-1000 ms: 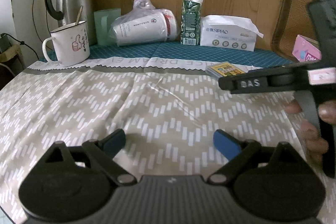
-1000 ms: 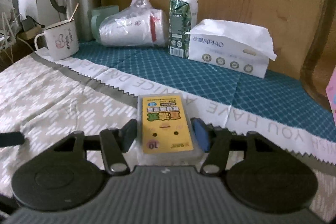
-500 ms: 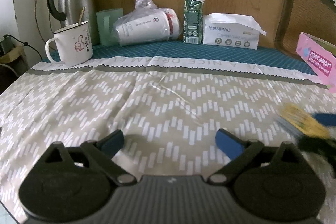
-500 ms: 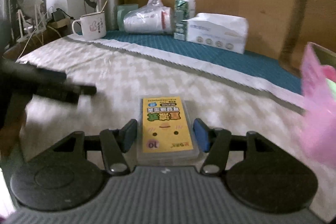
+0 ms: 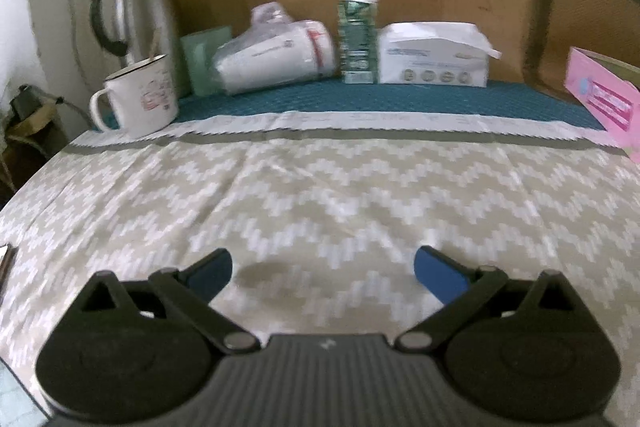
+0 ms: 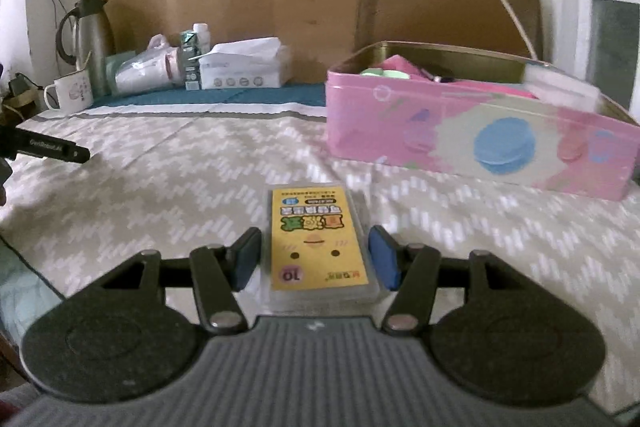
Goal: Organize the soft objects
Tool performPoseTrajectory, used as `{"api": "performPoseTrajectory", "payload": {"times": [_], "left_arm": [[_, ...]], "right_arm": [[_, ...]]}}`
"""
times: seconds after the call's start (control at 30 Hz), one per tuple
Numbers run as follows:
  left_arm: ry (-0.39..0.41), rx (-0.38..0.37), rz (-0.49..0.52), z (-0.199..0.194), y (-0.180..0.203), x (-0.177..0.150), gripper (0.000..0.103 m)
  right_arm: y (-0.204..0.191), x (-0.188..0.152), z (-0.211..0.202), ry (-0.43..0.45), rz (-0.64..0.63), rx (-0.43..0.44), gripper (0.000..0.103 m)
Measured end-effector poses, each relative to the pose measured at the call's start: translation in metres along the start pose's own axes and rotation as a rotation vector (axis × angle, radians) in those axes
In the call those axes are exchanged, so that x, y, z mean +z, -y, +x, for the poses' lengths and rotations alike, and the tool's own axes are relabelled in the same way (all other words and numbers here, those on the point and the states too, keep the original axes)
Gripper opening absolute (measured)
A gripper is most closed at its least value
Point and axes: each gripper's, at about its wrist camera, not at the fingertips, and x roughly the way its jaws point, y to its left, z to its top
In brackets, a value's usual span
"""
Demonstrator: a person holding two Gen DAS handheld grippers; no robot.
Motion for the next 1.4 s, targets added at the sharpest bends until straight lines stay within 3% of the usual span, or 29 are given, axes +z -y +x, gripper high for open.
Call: {"api": "performPoseTrajectory", "payload": {"times": [0.27, 0.6, 1.13, 1.4], "left_arm": [[0.028, -0.007, 0.079, -0.006, 0.029, -0.003, 0.101], [0.022, -0.021, 0.060, -0.007, 0.028, -0.003, 0.101], [0.025, 0.007, 0.077, -0.009, 0.033, -0.001, 0.101], [-0.007, -0.168, 0.091, -0.016, 0.062, 0.000, 0.101]], "right_arm": [[-0.002, -0.008, -0.003, 0.042, -0.017, -0.022, 0.062], [-0.002, -0.017, -0.011, 0.066, -0.009, -0.055, 0.074], [0.005, -0.027, -0.024, 0.075, -0.003, -0.068, 0.080], [0.007, -0.032, -0.029, 0.086, 0.003, -0.077, 0.083]]}}
